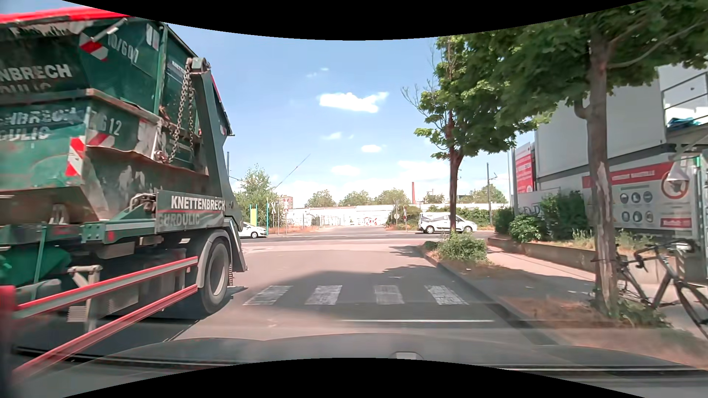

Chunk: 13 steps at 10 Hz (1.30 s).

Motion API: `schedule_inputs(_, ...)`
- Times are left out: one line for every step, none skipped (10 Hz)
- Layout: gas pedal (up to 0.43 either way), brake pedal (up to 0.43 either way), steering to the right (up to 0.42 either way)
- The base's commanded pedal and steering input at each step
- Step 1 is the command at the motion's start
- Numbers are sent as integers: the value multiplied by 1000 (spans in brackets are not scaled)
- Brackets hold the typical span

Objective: Follow the waypoints while adhering to traffic rules and regulations

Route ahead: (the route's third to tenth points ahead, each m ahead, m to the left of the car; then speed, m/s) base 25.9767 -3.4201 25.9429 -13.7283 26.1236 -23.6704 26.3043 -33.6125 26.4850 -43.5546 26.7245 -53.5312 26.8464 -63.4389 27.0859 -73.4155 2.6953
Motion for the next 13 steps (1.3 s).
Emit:
schedule_inputs(0,238,-11)
schedule_inputs(0,238,-11)
schedule_inputs(0,238,-11)
schedule_inputs(0,238,-11)
schedule_inputs(0,232,-12)
schedule_inputs(0,226,-11)
schedule_inputs(0,226,-11)
schedule_inputs(0,213,-11)
schedule_inputs(0,207,-11)
schedule_inputs(0,207,-11)
schedule_inputs(0,207,-11)
schedule_inputs(0,207,-11)
schedule_inputs(0,207,-11)
